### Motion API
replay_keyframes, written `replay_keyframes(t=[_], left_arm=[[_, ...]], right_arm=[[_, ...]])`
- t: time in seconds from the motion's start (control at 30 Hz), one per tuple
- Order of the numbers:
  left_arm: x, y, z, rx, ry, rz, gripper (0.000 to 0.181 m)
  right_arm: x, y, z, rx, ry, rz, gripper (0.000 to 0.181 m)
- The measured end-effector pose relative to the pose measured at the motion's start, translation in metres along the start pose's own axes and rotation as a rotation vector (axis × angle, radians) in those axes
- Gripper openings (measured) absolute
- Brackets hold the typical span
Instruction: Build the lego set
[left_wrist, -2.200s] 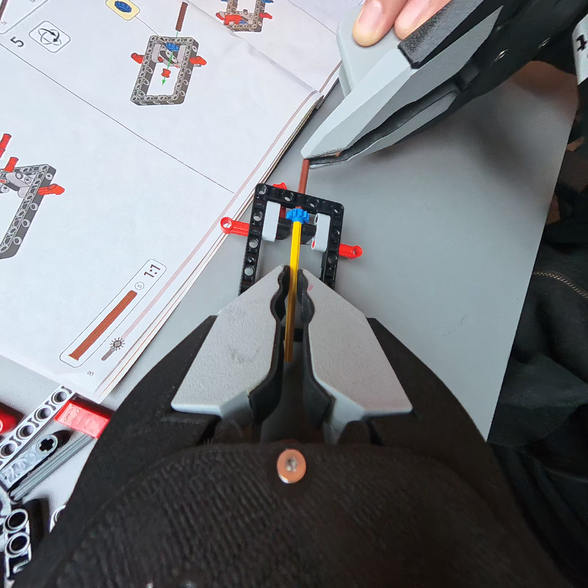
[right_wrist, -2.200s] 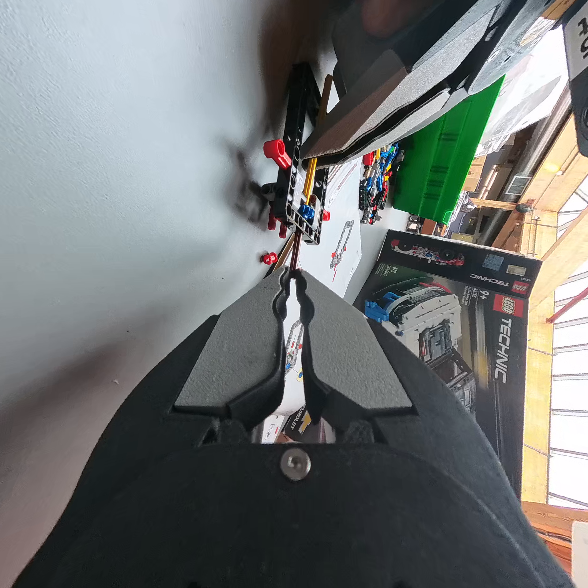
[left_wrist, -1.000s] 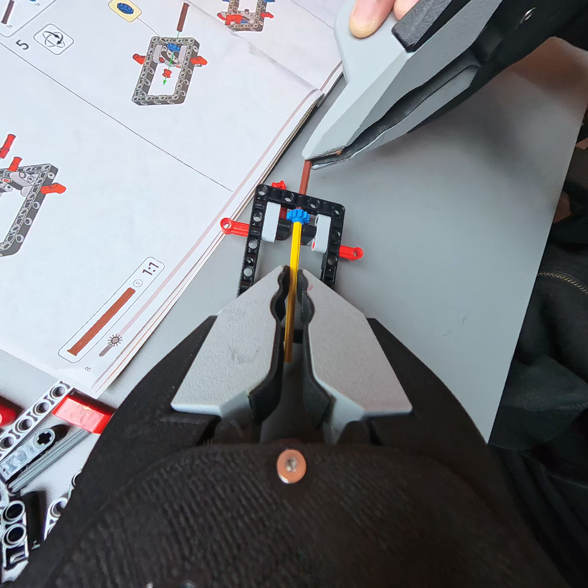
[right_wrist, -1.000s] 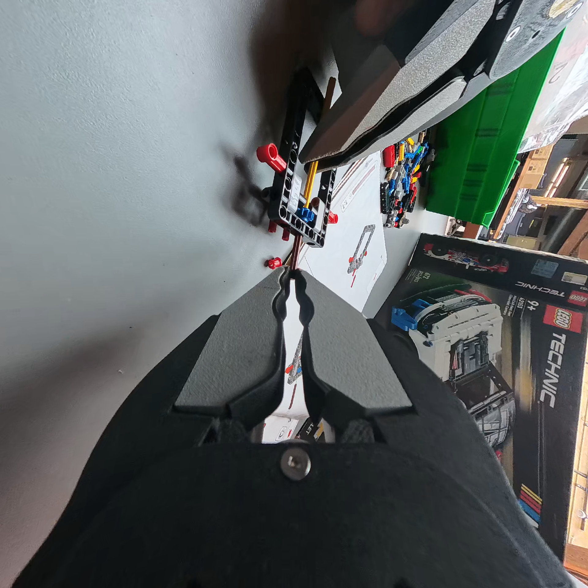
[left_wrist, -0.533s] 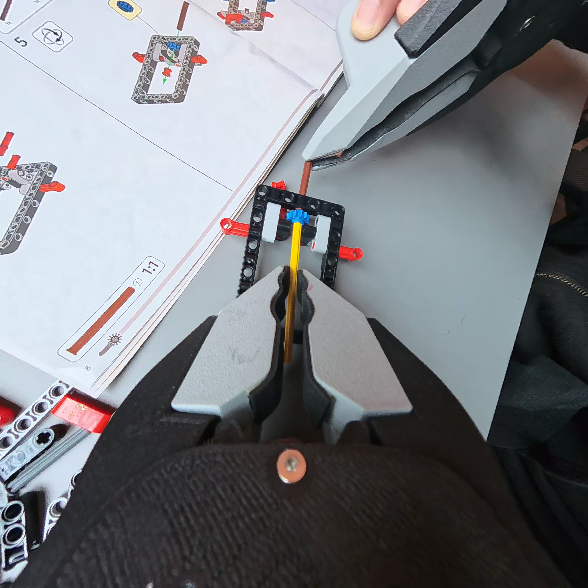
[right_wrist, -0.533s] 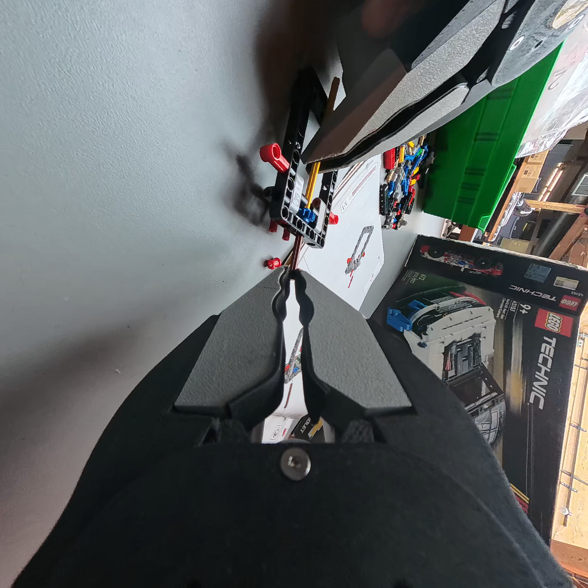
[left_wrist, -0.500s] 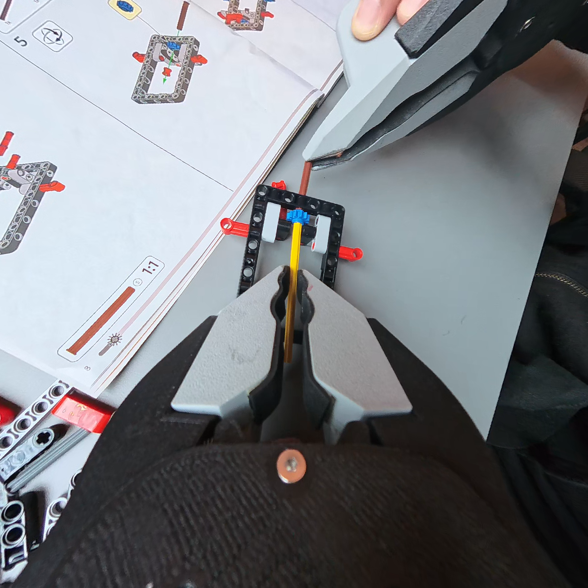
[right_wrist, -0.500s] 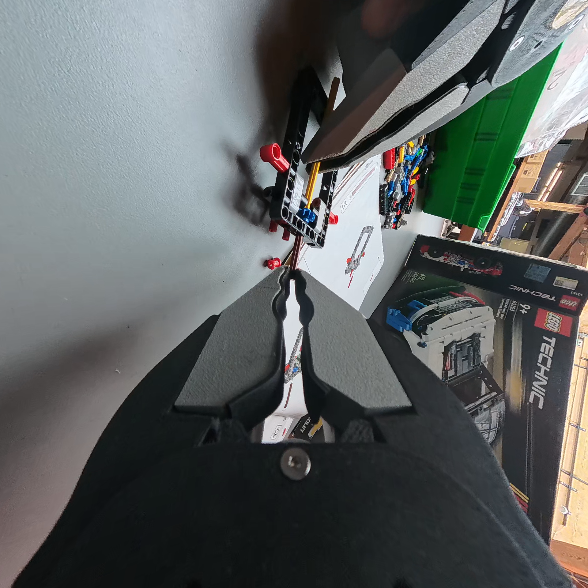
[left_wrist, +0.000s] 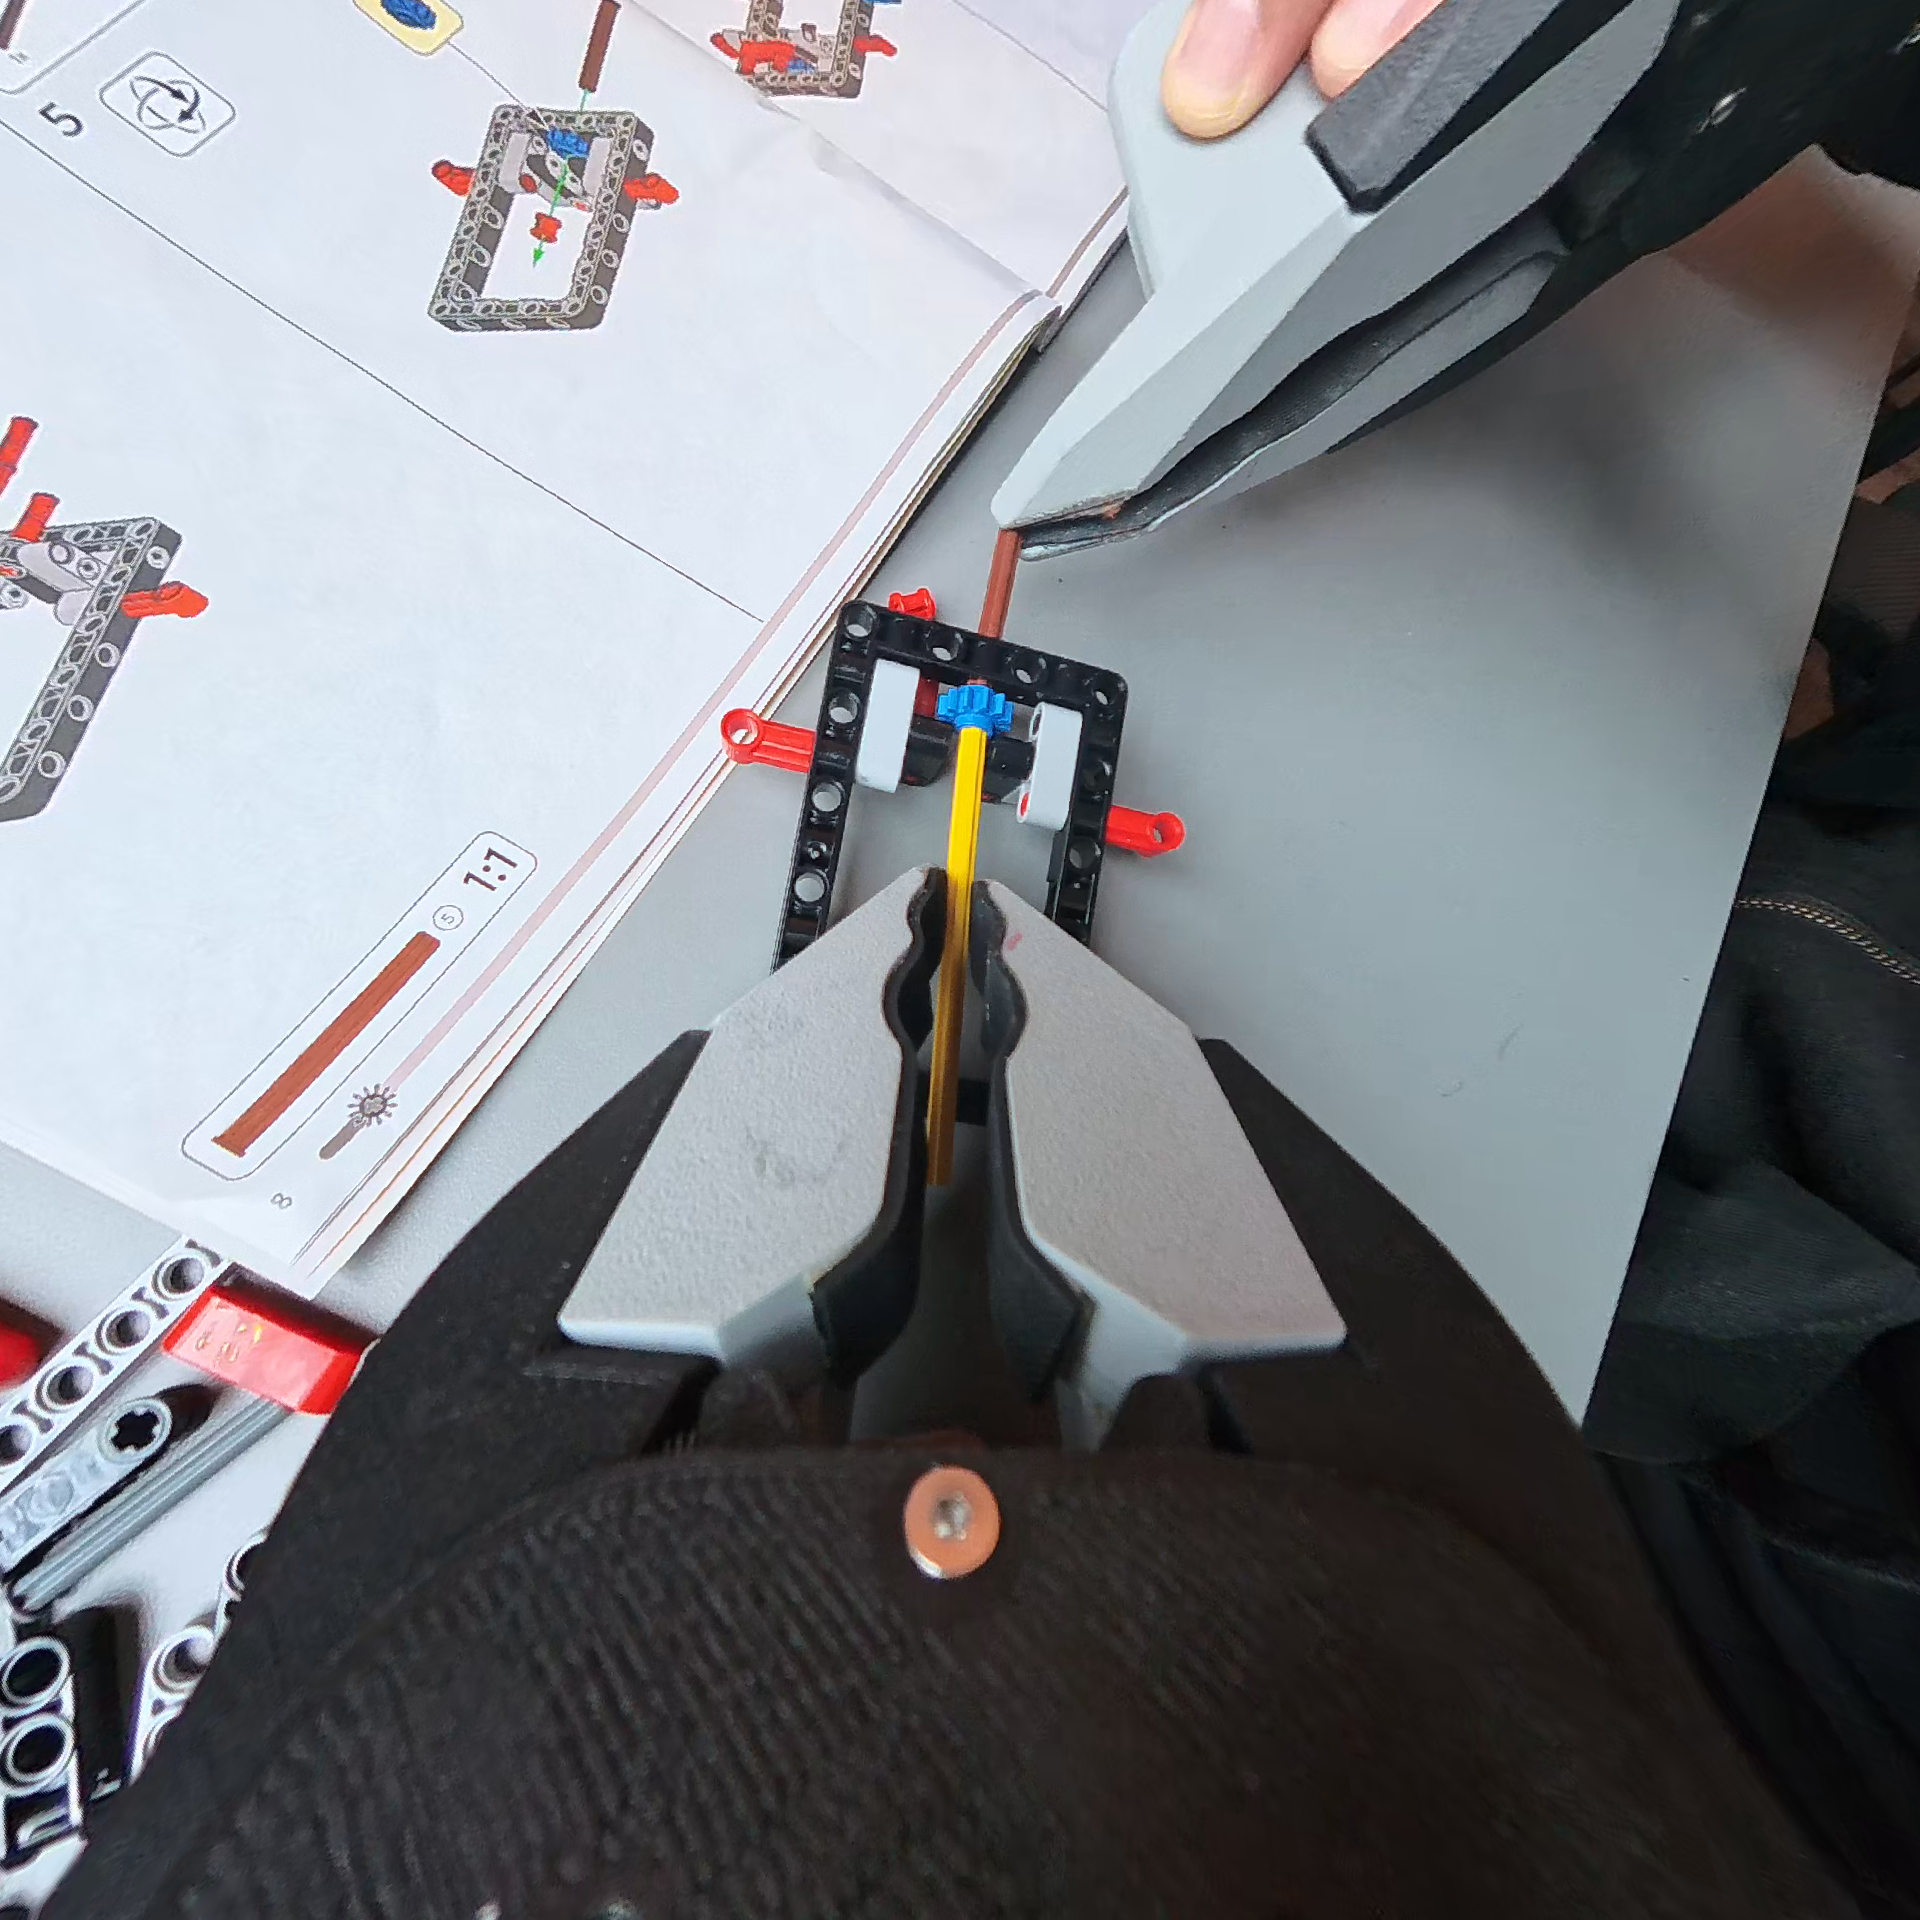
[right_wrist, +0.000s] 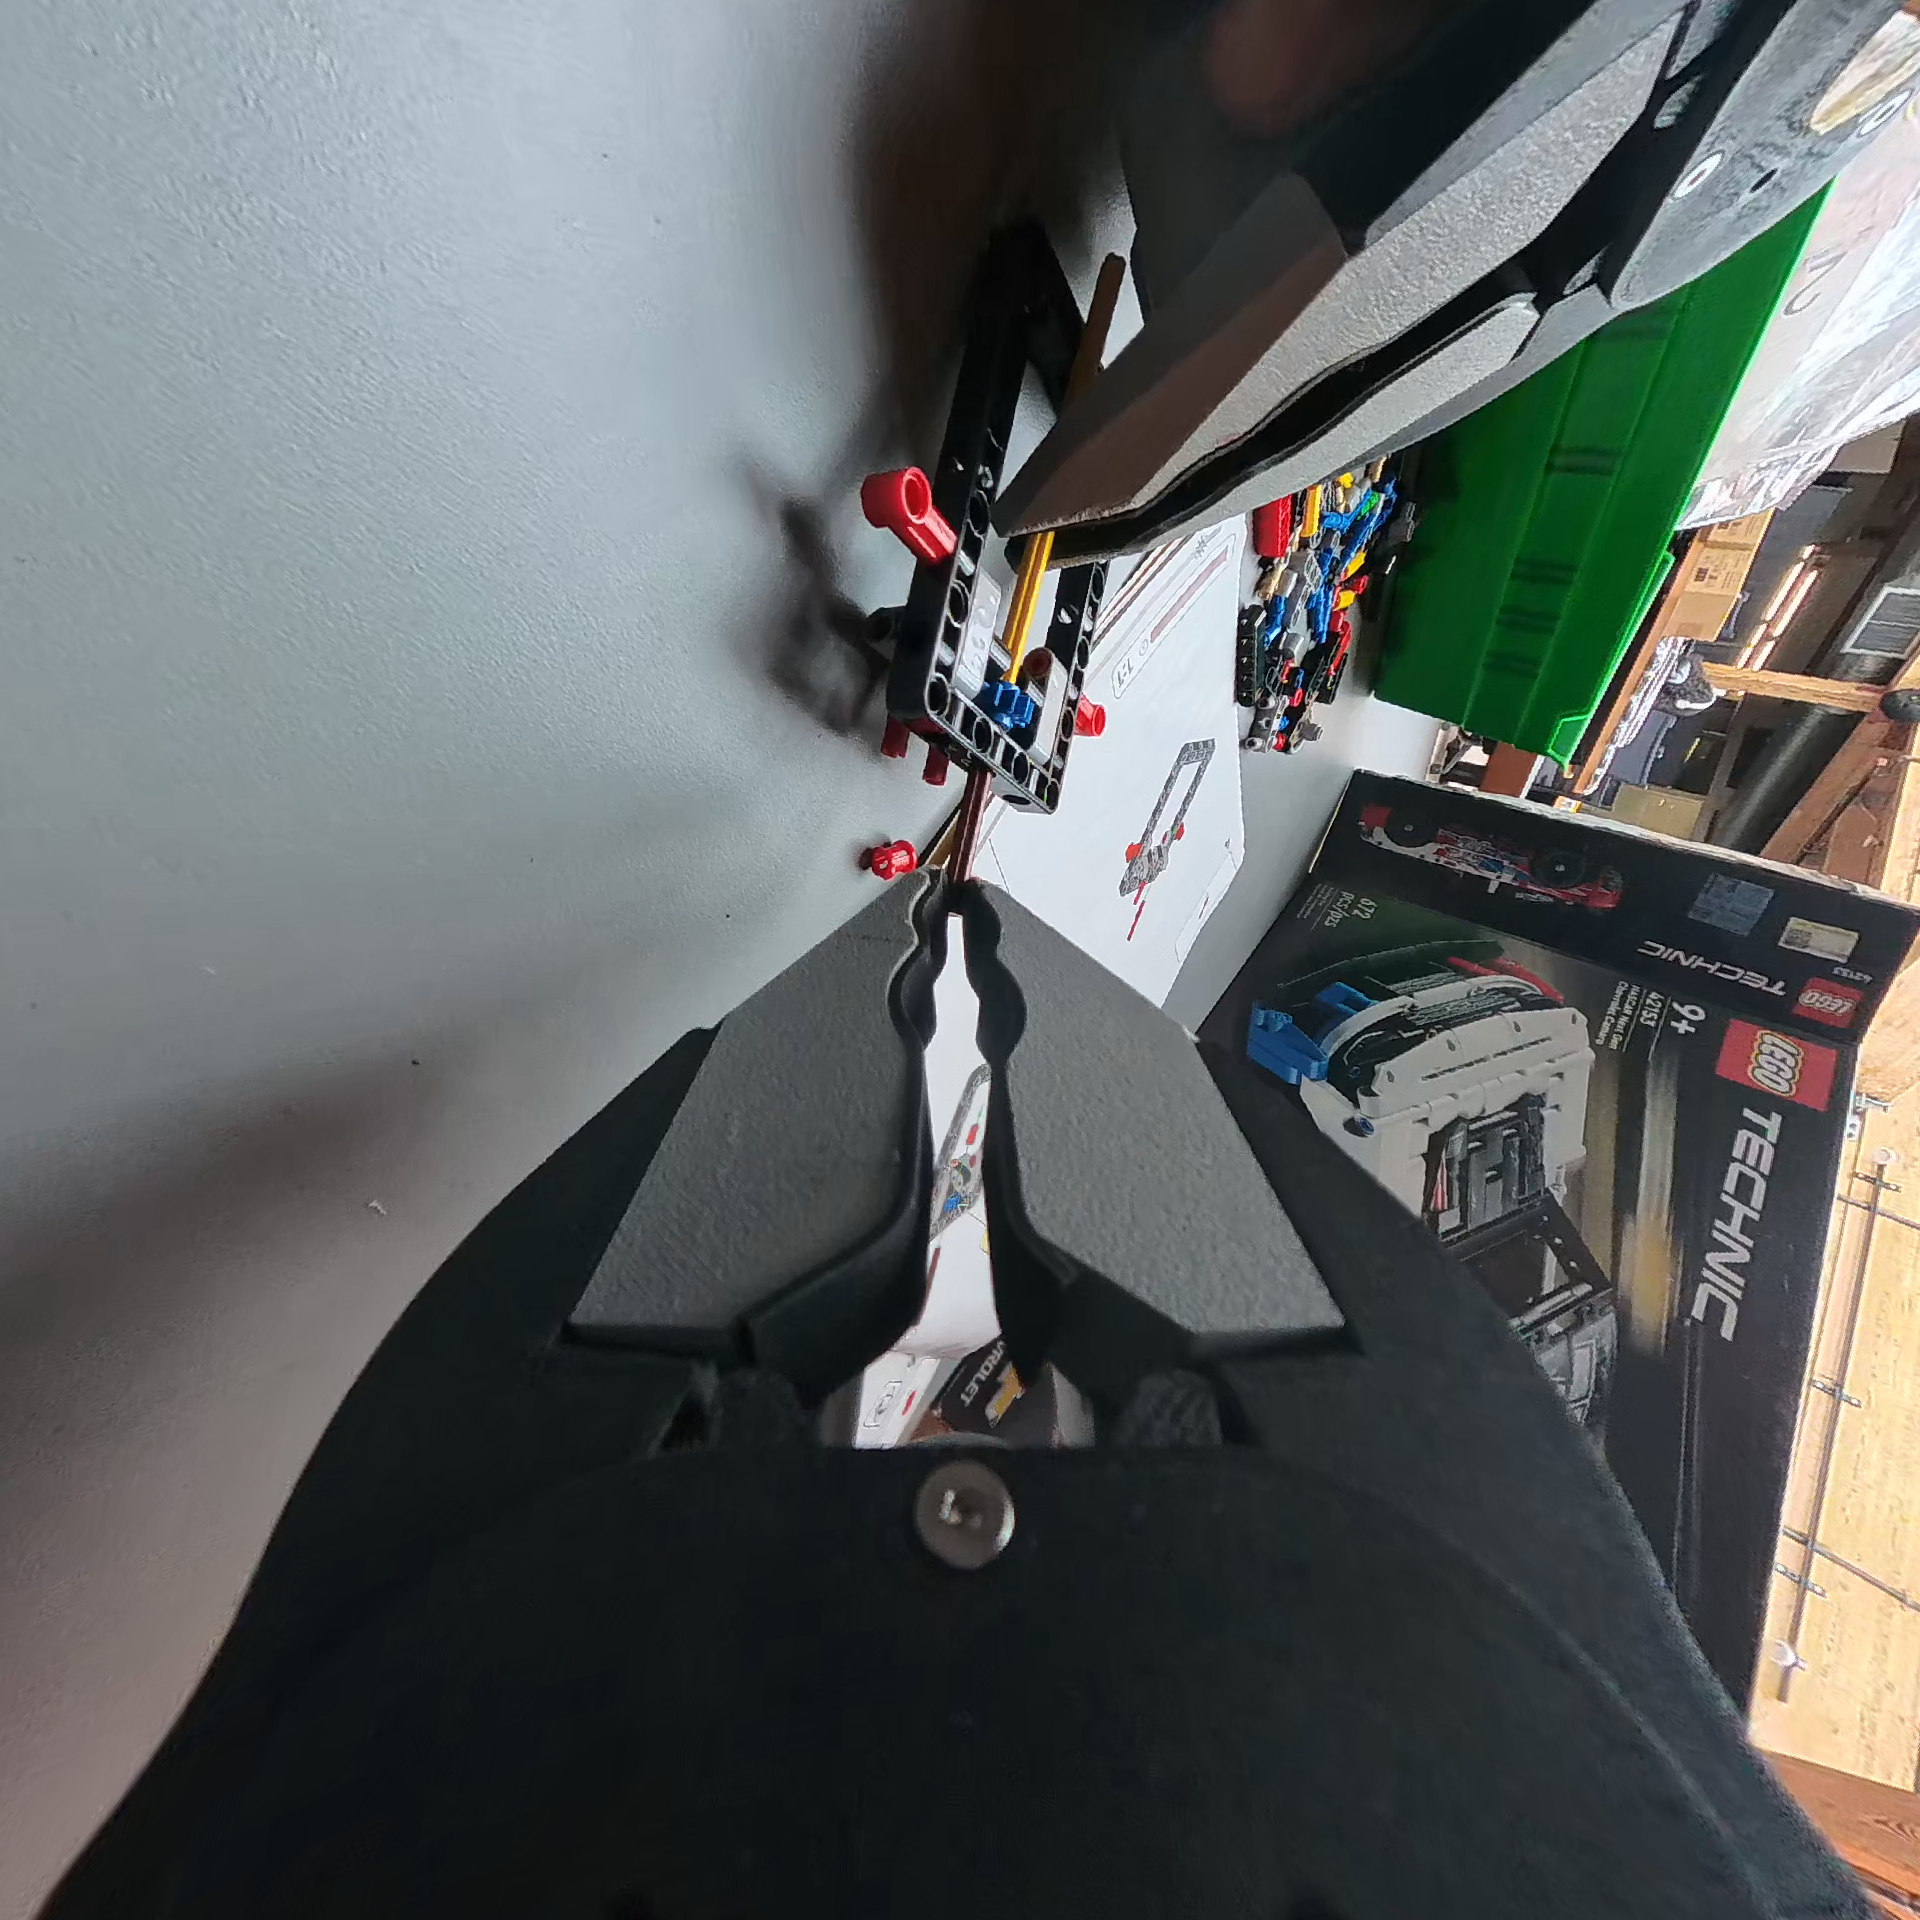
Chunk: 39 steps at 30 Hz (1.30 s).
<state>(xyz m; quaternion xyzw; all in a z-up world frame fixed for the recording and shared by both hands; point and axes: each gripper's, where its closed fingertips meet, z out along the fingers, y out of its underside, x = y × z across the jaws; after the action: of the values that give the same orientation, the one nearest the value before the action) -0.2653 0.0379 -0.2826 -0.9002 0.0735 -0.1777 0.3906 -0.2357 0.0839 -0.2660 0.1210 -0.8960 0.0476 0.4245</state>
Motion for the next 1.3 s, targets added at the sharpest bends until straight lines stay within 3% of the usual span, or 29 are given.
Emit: replay_keyframes(t=[0.03,0.27,0.43,0.53,0.7,0.8,0.97,1.07,1.13,1.3], left_arm=[[0.0,0.0,0.0,0.001,0.007,-0.012,0.002],[-0.001,0.0,0.0,0.005,0.001,-0.02,0.002],[-0.002,0.0,-0.001,0.006,0.0,-0.024,0.003],[-0.002,0.0,-0.001,0.007,-0.002,-0.022,0.003],[-0.002,0.0,-0.001,0.007,-0.003,-0.021,0.003],[-0.002,0.0,-0.001,0.007,0.0,-0.02,0.003],[-0.002,0.0,0.0,0.006,-0.004,-0.015,0.003],[-0.002,0.0,0.0,0.006,-0.005,-0.015,0.002],[-0.002,0.0,0.0,0.006,-0.003,-0.017,0.002],[-0.001,0.0,0.0,0.006,-0.003,-0.015,0.003]], right_arm=[[-0.001,0.0,-0.001,0.004,0.004,-0.015,0.0],[-0.001,-0.002,0.0,0.044,0.047,-0.067,0.001],[0.009,-0.009,-0.004,0.096,0.086,-0.041,0.012],[0.014,-0.008,-0.009,0.162,0.059,0.099,0.02],[0.019,0.016,-0.013,0.332,-0.1,0.598,0.024],[0.017,0.026,-0.005,0.405,-0.177,0.771,0.03],[0.01,0.022,0.007,0.488,-0.302,0.835,0.021],[0.009,0.015,0.009,0.51,-0.32,0.819,0.021],[0.008,0.01,0.01,0.529,-0.335,0.82,0.01],[0.009,0.009,0.013,0.53,-0.348,0.834,0.012]])
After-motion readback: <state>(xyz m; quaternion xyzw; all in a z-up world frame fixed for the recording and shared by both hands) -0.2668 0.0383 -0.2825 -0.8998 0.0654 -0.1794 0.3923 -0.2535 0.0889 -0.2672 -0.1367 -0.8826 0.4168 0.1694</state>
